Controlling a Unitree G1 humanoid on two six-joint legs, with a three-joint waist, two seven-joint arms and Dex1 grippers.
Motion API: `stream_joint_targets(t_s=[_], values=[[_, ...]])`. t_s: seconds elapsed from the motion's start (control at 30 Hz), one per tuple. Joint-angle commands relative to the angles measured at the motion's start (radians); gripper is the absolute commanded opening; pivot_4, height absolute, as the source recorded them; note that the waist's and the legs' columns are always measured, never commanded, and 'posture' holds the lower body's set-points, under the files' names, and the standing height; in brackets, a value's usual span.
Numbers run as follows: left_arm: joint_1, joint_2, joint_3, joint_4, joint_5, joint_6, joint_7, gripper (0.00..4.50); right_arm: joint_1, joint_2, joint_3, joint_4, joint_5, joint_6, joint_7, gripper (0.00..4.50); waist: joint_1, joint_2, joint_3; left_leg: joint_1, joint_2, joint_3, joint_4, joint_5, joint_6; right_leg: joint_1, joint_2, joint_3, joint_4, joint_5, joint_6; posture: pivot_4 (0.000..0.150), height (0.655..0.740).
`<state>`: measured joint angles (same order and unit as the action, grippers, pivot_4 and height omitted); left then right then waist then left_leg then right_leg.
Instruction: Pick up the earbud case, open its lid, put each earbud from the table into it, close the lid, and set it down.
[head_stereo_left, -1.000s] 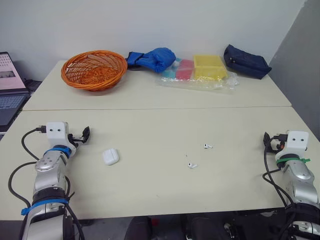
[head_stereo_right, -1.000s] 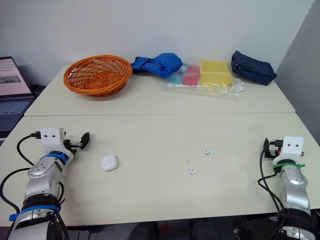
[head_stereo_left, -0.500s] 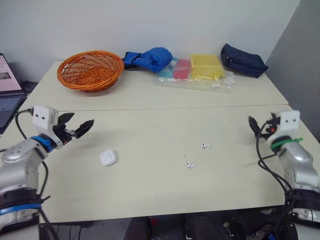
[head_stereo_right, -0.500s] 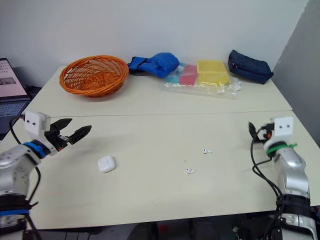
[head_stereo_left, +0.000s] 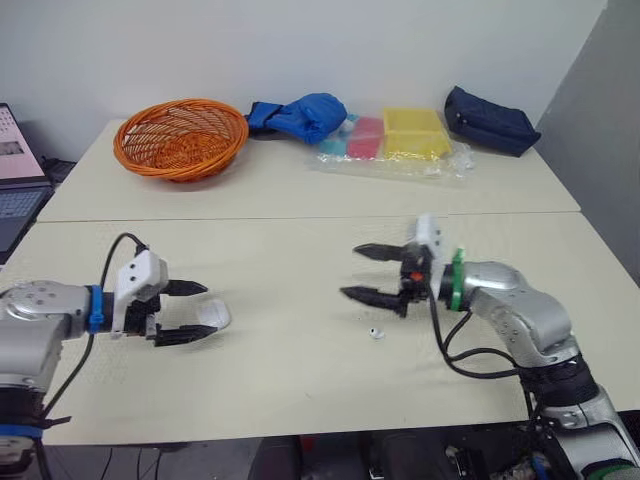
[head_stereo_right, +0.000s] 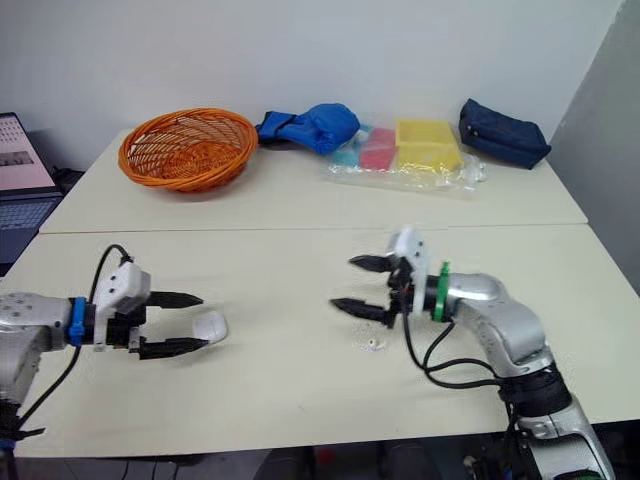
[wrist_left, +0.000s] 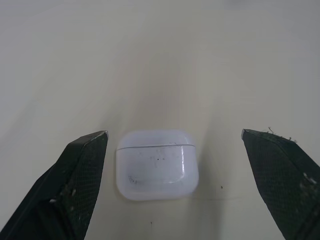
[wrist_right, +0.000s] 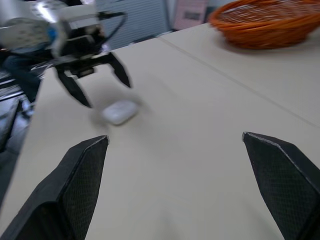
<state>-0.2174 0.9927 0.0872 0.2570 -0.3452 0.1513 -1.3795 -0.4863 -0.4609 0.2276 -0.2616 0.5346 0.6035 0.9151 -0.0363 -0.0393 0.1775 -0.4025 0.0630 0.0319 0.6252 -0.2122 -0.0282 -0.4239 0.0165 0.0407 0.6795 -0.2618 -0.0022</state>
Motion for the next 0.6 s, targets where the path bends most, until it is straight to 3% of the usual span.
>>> stream_joint_targets(t_s=[0.03,0.2,0.4,0.5,0.6], values=[[-0.027,-0.023,-0.005,0.058,0.049,-0.085,0.027,4.47,-0.025,0.003,0.024,-0.052,0.007,0.013,0.025,4.50,0.003,0.000,0.000,0.000,0.000,0.000,0.000,0.000,0.000,0.000,0.000,0.000,0.000,0.000,0.000,0.150,0.7400],[-0.026,-0.034,-0.024,0.147,0.118,-0.157,0.052,4.47,-0.031,-0.012,0.011,-0.100,0.009,0.039,0.013,4.50,0.004,0.000,0.000,0.000,0.000,0.000,0.000,0.000,0.000,0.000,0.000,0.000,0.000,0.000,0.000,0.150,0.7400],[-0.041,-0.062,-0.017,0.206,0.104,-0.188,0.030,4.47,-0.045,-0.017,-0.004,-0.142,0.023,0.078,-0.001,4.50,0.004,0.000,0.000,0.000,0.001,0.000,0.000,0.000,0.000,0.000,0.000,0.000,0.001,0.000,0.000,0.150,0.7400],[-0.040,-0.077,-0.013,0.199,0.093,-0.180,0.032,3.85,-0.060,-0.012,-0.004,-0.124,0.022,0.081,0.001,4.50,0.004,0.000,0.000,0.000,0.001,0.000,0.001,0.000,0.000,0.000,0.000,0.000,0.001,0.000,0.000,0.150,0.7400],[-0.035,-0.083,-0.015,0.192,0.094,-0.177,0.030,2.94,-0.069,-0.013,-0.004,-0.099,0.013,0.073,0.010,4.50,0.005,-0.001,-0.001,0.000,0.001,0.000,0.001,0.000,0.000,0.000,-0.001,0.000,0.001,0.000,0.000,0.150,0.7400]])
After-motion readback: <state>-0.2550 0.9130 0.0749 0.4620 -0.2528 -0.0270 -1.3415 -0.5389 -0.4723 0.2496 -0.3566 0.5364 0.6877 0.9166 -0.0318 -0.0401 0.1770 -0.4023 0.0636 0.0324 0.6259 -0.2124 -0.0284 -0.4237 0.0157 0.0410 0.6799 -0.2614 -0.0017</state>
